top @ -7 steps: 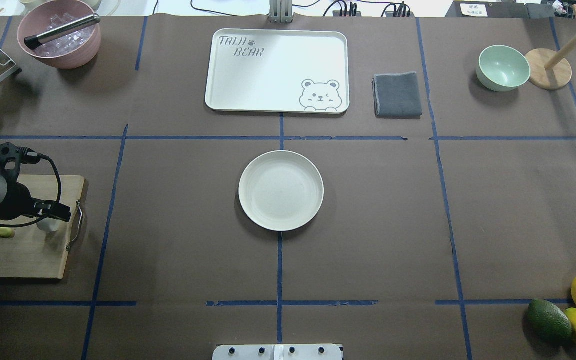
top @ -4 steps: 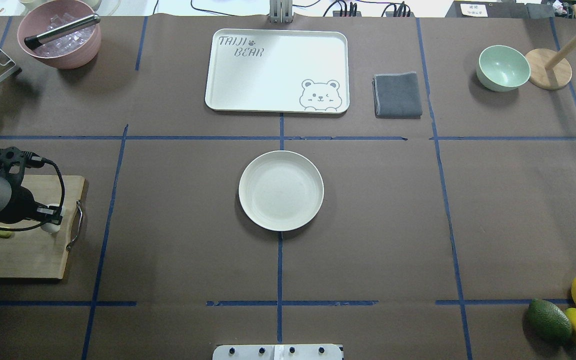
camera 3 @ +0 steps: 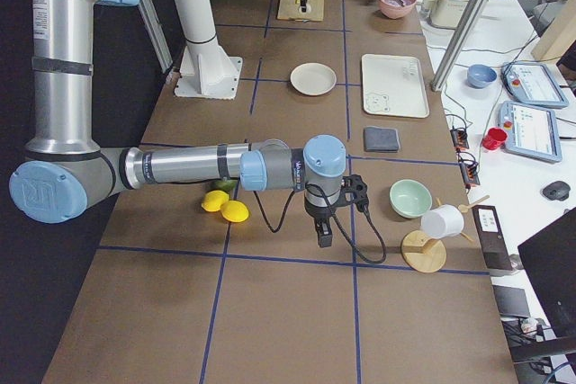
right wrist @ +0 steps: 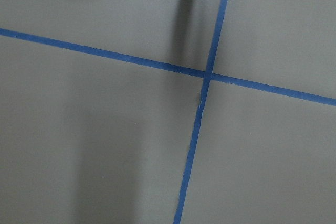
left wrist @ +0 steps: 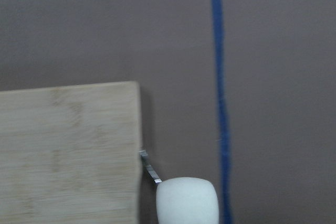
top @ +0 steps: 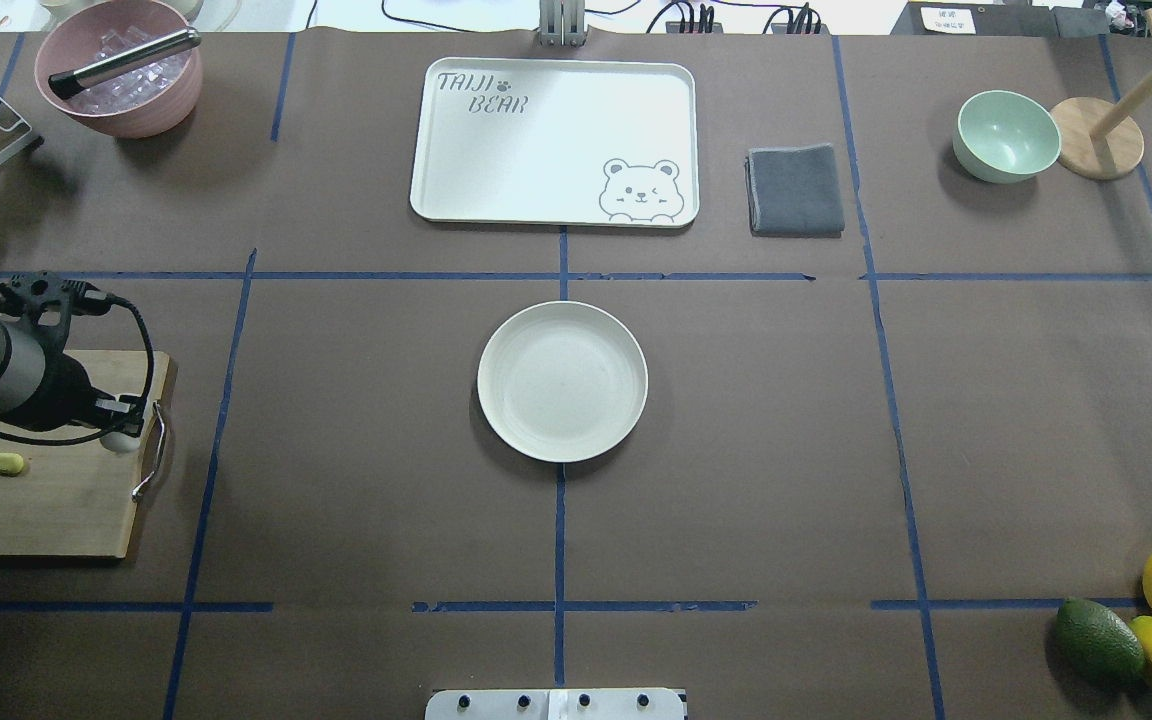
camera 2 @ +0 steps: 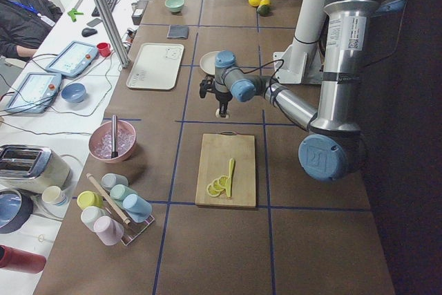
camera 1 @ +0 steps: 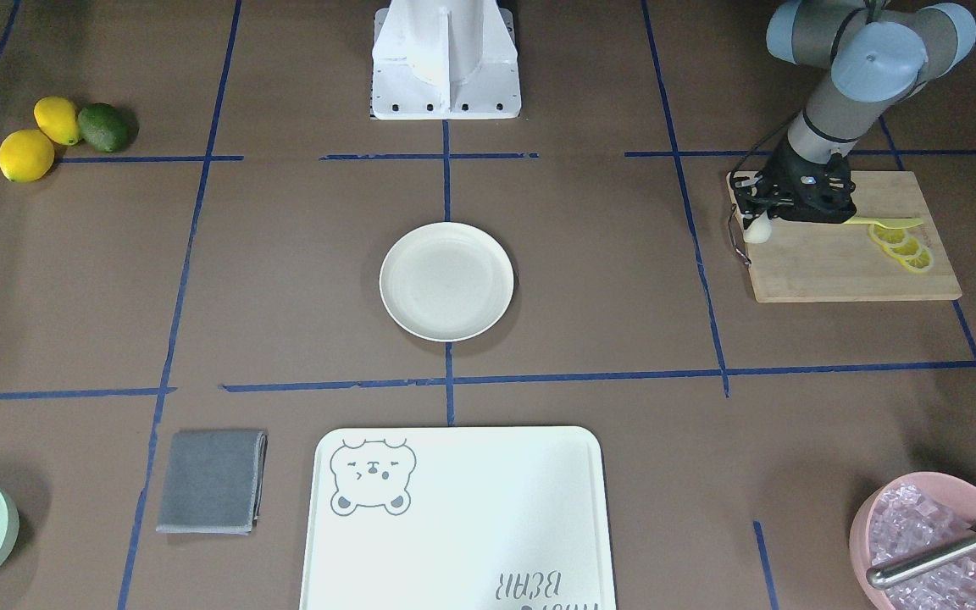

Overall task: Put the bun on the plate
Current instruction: 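Carry the bun with the left gripper over the white plate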

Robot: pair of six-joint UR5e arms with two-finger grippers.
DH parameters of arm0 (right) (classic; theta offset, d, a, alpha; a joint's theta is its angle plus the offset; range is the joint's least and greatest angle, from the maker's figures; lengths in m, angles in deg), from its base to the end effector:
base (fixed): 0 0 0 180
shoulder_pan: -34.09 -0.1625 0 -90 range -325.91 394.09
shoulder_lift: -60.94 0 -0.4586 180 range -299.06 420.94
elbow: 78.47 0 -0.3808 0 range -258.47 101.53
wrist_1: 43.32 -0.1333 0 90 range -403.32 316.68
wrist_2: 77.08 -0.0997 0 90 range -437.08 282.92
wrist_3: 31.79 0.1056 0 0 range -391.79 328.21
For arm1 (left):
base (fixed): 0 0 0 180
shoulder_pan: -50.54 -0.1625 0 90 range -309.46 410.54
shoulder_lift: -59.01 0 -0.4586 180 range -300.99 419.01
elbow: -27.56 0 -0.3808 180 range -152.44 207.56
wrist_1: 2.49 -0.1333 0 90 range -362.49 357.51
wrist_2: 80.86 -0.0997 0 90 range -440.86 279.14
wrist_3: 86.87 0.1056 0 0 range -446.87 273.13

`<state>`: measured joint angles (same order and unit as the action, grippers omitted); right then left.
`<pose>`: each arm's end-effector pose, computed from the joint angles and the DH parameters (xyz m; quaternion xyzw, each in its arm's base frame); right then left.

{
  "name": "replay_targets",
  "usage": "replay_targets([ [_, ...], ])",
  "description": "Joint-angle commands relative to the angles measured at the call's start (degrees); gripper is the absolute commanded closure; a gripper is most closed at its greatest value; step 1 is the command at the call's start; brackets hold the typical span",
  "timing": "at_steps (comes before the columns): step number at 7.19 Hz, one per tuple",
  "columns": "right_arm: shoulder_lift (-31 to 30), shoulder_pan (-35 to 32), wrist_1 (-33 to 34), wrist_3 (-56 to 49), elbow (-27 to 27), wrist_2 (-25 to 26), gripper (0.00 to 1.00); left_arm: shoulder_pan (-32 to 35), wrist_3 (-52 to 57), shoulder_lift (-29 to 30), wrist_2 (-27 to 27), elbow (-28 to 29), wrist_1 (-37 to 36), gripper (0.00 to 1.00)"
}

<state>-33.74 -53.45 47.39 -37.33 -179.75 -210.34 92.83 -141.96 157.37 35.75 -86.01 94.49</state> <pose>0.0416 -0.4501 0.6421 0.0576 -0.3667 -0.0837 0.9248 0.3318 -0.4181 0.4257 0.0326 0.3887 0.0174 0.9206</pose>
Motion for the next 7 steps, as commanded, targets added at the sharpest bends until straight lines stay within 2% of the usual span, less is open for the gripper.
replay_targets([
  [1, 0.03, 0.00, 0.00, 0.17, 0.21, 0.11, 0.00, -3.49, -8.41, 16.09, -0.41, 5.86, -7.74, 0.75],
  [4, 0.03, 0.00, -0.09, 0.88, 0.30, 0.20, 0.00, -11.15, -21.60, 31.05, -6.47, 17.72, -6.98, 0.75],
  [7, 0.03, 0.00, -0.09, 0.88, 0.39, 0.20, 0.00, -17.22, -25.32, 41.71, -12.18, 28.45, -5.24, 0.74],
])
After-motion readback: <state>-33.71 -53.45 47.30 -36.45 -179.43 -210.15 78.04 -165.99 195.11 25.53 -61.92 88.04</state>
